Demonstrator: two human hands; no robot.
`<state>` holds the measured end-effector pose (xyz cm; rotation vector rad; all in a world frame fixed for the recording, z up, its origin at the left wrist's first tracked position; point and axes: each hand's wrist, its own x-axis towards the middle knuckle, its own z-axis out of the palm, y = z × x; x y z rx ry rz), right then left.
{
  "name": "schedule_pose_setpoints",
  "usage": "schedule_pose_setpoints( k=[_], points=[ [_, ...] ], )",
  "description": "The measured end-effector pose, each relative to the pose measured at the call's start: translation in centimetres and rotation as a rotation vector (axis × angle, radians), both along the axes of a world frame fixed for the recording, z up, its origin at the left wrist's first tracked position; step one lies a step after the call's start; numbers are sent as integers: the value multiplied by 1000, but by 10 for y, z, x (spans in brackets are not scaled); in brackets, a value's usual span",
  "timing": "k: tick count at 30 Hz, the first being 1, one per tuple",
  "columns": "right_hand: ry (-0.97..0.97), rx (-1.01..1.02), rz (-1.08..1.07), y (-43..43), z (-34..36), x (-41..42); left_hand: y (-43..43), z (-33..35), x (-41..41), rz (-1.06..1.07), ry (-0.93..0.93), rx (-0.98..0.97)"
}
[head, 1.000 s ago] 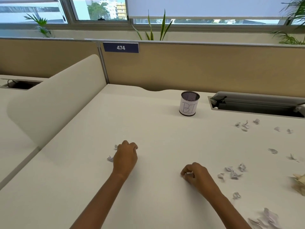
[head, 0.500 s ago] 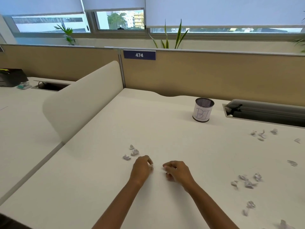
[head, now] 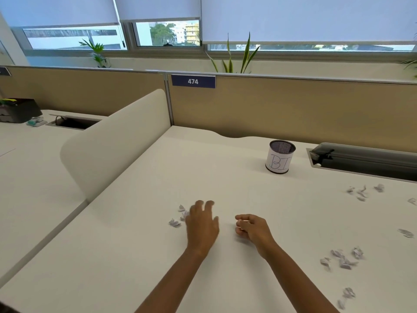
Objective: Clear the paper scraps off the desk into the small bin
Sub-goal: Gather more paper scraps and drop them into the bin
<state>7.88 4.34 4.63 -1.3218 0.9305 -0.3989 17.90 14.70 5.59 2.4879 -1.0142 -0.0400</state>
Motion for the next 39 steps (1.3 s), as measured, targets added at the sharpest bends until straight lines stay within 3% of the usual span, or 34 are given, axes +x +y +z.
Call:
schedule_pose_setpoints(
  k=[3, 7, 13, 18, 27, 35, 39],
  points=[
    [84, -60, 6, -5, -3, 0, 6, -5, 13, 178, 17, 288],
    [95, -61, 20, -6, -5, 0, 10, -11, 24, 228, 69, 384],
    [106, -67, 27, -10, -5, 0, 6, -20, 29, 197, 124, 54],
    [109, -74, 24, -14, -6, 1, -3, -23, 34, 66, 40, 47],
    [82, -45, -1, -28, -4, -1, -34, -25, 43, -5, 67, -32],
    [-10, 39, -176, -67, 10, -9, -75, -15, 39, -117, 97, -164],
    [-189, 207, -363, -102, 33, -3, -107, 1, 34, -79, 265, -340]
  ],
)
